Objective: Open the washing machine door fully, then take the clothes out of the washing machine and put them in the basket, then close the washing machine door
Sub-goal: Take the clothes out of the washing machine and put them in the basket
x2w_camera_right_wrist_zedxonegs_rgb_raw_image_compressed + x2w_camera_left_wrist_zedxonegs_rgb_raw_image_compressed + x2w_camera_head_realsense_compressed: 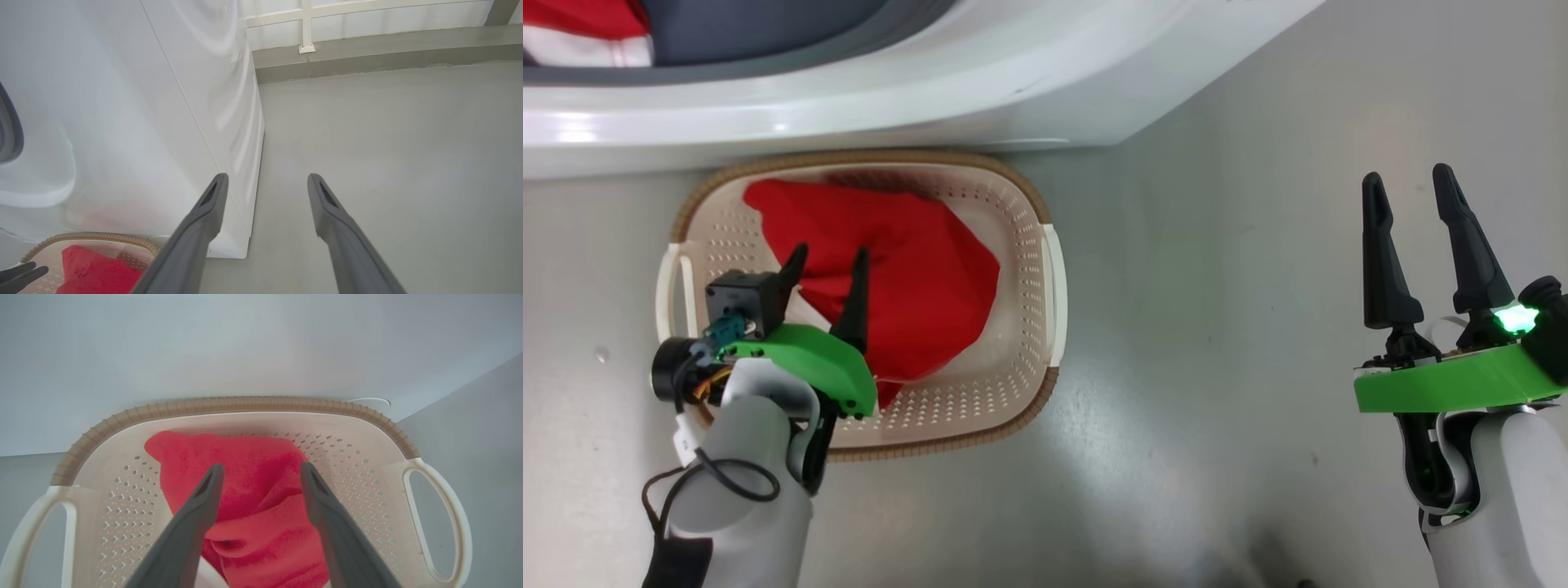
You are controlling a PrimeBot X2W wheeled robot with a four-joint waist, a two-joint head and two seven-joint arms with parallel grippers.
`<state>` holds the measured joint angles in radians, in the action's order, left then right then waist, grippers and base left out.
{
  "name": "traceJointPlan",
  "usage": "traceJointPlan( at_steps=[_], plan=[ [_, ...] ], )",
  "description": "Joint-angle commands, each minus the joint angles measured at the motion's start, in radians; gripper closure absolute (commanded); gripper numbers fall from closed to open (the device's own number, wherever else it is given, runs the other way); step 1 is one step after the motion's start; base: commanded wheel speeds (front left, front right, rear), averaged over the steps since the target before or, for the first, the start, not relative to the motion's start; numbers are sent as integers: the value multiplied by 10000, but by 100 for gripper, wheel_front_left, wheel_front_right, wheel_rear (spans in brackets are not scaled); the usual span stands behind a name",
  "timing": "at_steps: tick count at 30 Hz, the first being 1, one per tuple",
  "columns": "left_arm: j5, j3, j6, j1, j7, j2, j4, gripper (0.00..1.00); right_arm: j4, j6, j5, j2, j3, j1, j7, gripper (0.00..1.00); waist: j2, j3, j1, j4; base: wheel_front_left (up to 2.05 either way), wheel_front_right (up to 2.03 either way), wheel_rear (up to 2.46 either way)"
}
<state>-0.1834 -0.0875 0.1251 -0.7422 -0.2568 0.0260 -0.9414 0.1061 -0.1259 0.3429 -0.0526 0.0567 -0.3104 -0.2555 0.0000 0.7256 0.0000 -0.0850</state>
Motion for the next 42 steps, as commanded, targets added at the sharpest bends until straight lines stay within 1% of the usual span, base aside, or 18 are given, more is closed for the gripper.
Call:
traceJointPlan(
  at_steps=[1,9,14,28,29,42],
  plan=[
    [-141,263,53,481,-49,243,299,0,-174,-48,-3,20,-163,263,-63,0,0,-242,0,65,0,0,0],
    [-460,255,54,1078,-49,243,1094,0,-24,-48,-29,-33,-168,438,-63,0,0,-950,0,194,0,0,0],
    [-651,321,55,1525,-49,242,1890,0,86,-48,-32,-162,-180,617,-63,0,0,-1511,0,329,0,0,0],
    [-281,802,55,3086,-49,242,4096,0,396,-48,2,-312,-290,1353,-63,0,0,-3218,0,582,0,0,0],
    [-214,915,55,3296,-49,242,4453,0,426,-48,9,-344,-314,1463,-63,0,0,-3424,0,588,0,0,0],
    [-109,1377,55,4816,-49,242,6685,0,439,-48,54,-411,-244,2309,-63,0,0,-4596,0,611,0,0,0]
  ],
)
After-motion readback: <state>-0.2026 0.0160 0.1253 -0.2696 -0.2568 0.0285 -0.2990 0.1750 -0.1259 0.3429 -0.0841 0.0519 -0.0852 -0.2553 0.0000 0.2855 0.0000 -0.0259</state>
